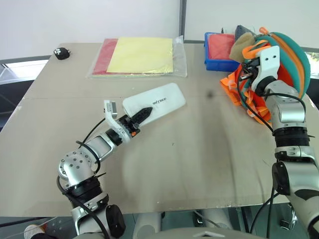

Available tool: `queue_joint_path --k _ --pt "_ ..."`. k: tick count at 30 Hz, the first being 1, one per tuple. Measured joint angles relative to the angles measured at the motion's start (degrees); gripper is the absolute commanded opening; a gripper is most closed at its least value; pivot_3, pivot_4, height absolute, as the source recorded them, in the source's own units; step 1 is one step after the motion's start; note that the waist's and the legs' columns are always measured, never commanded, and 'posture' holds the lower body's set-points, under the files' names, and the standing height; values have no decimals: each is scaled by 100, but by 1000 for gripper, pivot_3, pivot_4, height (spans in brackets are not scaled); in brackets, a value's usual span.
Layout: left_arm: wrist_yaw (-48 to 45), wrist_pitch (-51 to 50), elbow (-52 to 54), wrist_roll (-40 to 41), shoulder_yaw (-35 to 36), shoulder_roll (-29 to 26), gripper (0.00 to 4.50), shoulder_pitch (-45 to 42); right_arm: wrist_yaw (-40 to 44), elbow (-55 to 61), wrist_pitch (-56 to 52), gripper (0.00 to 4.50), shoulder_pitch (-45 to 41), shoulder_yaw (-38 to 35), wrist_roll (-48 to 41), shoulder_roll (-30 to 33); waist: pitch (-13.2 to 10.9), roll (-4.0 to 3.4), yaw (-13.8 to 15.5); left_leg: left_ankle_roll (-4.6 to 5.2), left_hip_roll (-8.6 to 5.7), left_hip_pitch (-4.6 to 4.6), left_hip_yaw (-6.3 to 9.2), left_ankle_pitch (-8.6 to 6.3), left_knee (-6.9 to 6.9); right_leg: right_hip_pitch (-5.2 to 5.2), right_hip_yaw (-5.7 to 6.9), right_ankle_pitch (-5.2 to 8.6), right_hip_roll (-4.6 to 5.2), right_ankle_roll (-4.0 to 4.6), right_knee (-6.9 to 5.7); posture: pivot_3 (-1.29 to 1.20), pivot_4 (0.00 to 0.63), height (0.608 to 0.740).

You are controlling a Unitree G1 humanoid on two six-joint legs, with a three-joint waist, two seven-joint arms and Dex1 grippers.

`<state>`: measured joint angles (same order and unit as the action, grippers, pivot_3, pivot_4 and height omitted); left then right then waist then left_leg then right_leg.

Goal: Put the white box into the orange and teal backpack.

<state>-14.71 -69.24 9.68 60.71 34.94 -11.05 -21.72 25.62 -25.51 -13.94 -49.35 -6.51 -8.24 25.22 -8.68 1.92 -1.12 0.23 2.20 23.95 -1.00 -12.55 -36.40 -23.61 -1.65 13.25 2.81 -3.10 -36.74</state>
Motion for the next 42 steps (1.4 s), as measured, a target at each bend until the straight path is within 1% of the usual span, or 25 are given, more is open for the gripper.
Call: queue_joint_path --k 2,4,7,10,12,14,15,17,18,19,21,23,27,33,34,38,42 --pt "99 501 17 -138 8 -68 1105 4 760 424 20 39 -62 62 -453 -68 -8 -9 -22 0 5 -3 3 0 0 0 0 0 -7 1 -2 0 150 740" --pt "229 790 14 -243 44 -206 1105 -11 1276 906 -183 39 -177 110 -912 -104 -15 -13 -56 0 6 -4 6 0 0 0 1 0 -9 1 -6 0 150 740" --pt "256 1045 14 -322 47 -377 1105 -16 1670 1396 -483 39 -264 112 -1349 -104 -20 -14 -63 0 5 1 5 0 0 0 2 0 -6 1 -1 0 150 740" --pt "225 1358 16 -335 60 -694 1105 -8 2088 2271 -1208 39 -236 132 -2118 -91 -27 -14 -58 0 5 12 7 0 3 -4 7 1 -2 2 3 0 150 740" --pt "154 1456 34 -323 68 -891 1105 37 2263 2701 -1552 39 -134 162 -2459 -18 -27 -13 -48 0 5 25 15 -1 3 -5 18 1 0 2 1 0 150 740" --pt "-32 1589 136 -313 185 -1241 1105 224 2506 3218 -2012 39 136 229 -2846 201 -28 -13 -16 0 3 36 20 -1 2 -8 27 1 5 1 5 0 150 740" --pt "-53 1617 144 -315 188 -1260 1105 231 2525 3247 -2057 39 156 234 -2867 217 -31 -14 31 1 -2 37 18 -1 -4 -10 27 1 10 1 25 0 150 740" --pt "-548 1931 504 -399 120 -1575 1105 567 2761 3737 -2134 39 601 504 -2807 682 -31 7 93 0 -1 49 39 -1 -6 -8 54 2 9 3 33 0 150 740" --pt "-934 2018 629 -378 134 -1865 1105 769 2887 3888 -2095 39 922 665 -2685 871 -28 19 104 0 0 50 42 -1 -7 -7 57 2 9 4 35 0 150 740" --pt "-1397 1990 702 -273 155 -2247 1105 952 2966 3899 -2085 39 1220 809 -2561 974 -32 17 105 0 -1 50 41 -1 -9 -8 56 2 9 4 34 0 150 740" --pt "-2143 1950 805 50 217 -2697 1105 1127 3080 3911 -2082 39 1522 891 -2487 1092 -47 -3 105 1 -2 50 38 -1 -14 -8 53 3 10 6 32 0 150 740" --pt "-2549 1968 894 271 302 -2866 1105 1126 3143 3976 -2081 39 1550 886 -2482 1189 -51 -7 98 2 0 46 39 0 -20 -6 53 10 8 18 28 0 150 740" --pt "-3397 1970 898 474 287 -3473 1105 1108 3286 4168 -2116 39 1698 706 -2650 1470 -52 1 84 2 4 17 36 0 -26 7 48 16 3 28 2 0 150 740" --pt "-3768 1940 855 734 104 -3538 1105 1004 3235 4165 -2216 39 1684 602 -2734 1514 -57 8 54 2 5 6 20 0 -25 12 32 14 4 21 2 0 150 740" --pt "-3824 1889 795 836 97 -3606 1105 978 3225 4149 -2231 39 1654 600 -2766 1514 -61 13 48 2 5 6 20 0 -23 11 32 6 3 6 2 0 150 740" --pt "-4086 1515 491 1450 136 -3901 1105 920 3223 4020 -2289 39 1537 595 -2787 1538 -66 17 37 2 6 6 20 0 -17 8 32 5 3 4 2 0 150 740" --pt "-4387 1391 478 1554 136 -4140 1105 941 3236 3968 -2306 39 1474 595 -2787 1546 -69 17 41 2 6 6 17 0 -15 7 31 5 4 5 2 0 150 740"
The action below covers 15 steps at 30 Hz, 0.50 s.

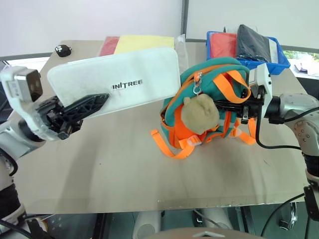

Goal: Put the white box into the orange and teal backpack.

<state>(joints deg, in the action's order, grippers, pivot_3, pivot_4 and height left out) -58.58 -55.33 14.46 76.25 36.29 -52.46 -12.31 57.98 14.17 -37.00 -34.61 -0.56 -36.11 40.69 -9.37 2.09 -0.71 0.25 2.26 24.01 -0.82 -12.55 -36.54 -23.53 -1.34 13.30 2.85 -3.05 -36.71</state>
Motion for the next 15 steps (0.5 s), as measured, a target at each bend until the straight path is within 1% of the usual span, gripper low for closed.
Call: queue_joint_path --k 3,8,11,15 --pt "-103 109 15 -125 -86 4 1105 36 23 -23 -34 39 -30 -2 -17 68 -1 0 3 0 0 0 0 0 0 0 0 0 0 1 0 0 150 740" --pt "-391 873 166 -1051 -416 106 1105 294 108 36 -133 39 -29 -50 -159 232 -1 1 4 0 0 -1 -4 0 0 0 -3 1 0 2 0 0 150 740" --pt "-511 1442 346 -1657 -805 237 1105 310 170 104 -262 39 -29 -58 -339 290 -1 2 36 0 0 -1 -5 0 -1 0 -5 3 0 6 1 0 150 740" --pt "-599 2053 665 -2421 -1387 247 1105 252 134 178 -436 39 -30 -133 -566 291 -1 3 43 0 0 -1 -10 0 -1 0 -11 9 0 17 2 0 150 740"
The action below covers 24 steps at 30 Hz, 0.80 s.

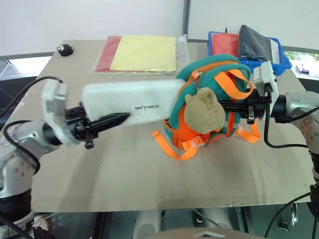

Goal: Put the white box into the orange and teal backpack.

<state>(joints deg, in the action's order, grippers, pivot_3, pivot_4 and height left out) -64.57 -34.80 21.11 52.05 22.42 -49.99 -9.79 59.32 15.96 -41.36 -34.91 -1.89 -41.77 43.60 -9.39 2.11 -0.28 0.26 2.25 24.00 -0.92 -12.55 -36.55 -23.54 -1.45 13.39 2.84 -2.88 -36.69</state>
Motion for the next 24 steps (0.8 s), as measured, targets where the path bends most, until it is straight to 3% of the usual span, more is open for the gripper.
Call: queue_joint_path --k 5,9,13,15,16,20,24 --pt "630 77 436 -772 -983 78 1105 -771 -148 232 -105 39 -37 -71 -152 -72 0 1 18 0 0 1 3 0 -1 0 -1 -11 -5 -20 -1 0 150 740" --pt "1533 -633 421 -1385 -2314 683 1105 -2267 -368 460 -124 39 3 -134 -383 -386 -2 2 54 1 -1 14 13 0 -16 0 2 -13 -10 -23 -6 0 150 740" --pt "1884 -746 -323 -2399 -3666 1453 1105 -3524 -624 724 -147 39 66 -88 -413 -598 -1 3 96 1 -2 31 18 0 -40 -4 6 -15 -12 -26 -6 0 150 740" --pt "1751 -655 -601 -2645 -3941 1533 2127 -3678 -750 807 -149 0 173 -56 -327 -605 -1 2 54 2 -1 32 16 -1 -40 -9 2 -14 -13 -26 -8 0 150 740" --pt "1681 -616 -674 -2650 -3923 1549 2400 -3680 -843 805 -120 0 243 -41 -225 -608 -1 2 39 3 0 31 16 -1 -39 -10 3 -14 -13 -25 -9 0 150 740" --pt "1485 -756 -786 -2278 -3235 1420 4310 -3413 -1172 724 127 0 326 94 283 -676 -2 0 -57 3 2 29 21 -1 -37 -12 6 -14 -14 -25 -13 0 150 740" --pt "1213 -1889 -808 -853 -1791 894 4420 -2992 -1379 502 346 0 331 145 682 -706 -2 0 -83 3 6 28 24 -1 -39 -11 11 -13 -14 -26 -16 0 150 740"
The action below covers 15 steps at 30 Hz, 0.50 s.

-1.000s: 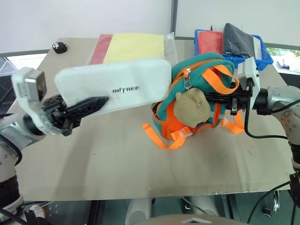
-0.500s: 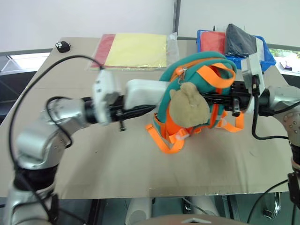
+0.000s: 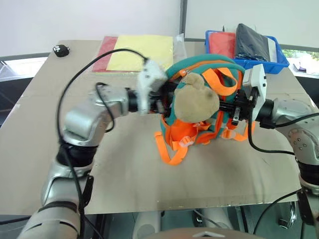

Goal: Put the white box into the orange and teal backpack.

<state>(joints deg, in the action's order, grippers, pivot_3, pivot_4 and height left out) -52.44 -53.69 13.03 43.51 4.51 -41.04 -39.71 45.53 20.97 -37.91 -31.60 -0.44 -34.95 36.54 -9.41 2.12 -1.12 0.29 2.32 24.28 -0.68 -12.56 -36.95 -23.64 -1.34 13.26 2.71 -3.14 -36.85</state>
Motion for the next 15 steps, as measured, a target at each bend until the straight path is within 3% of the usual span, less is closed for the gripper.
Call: queue_joint_path --k 5,9,15 --pt "411 -2112 -373 2800 1862 -681 4420 486 -299 -167 57 0 -64 60 289 -259 0 1 47 0 -2 -1 11 0 -8 10 11 0 10 -2 0 0 150 740" --pt "1948 -2300 -215 4539 1719 -316 4420 774 -458 -163 13 0 -124 70 310 -403 1 4 139 0 -12 14 39 0 -31 19 32 -2 20 -3 0 0 150 740" --pt "4105 -1527 239 5336 731 775 4420 1000 -564 65 -98 0 -44 54 289 -423 1 3 178 0 -14 11 68 1 -32 19 30 -5 13 0 -10 0 150 740"
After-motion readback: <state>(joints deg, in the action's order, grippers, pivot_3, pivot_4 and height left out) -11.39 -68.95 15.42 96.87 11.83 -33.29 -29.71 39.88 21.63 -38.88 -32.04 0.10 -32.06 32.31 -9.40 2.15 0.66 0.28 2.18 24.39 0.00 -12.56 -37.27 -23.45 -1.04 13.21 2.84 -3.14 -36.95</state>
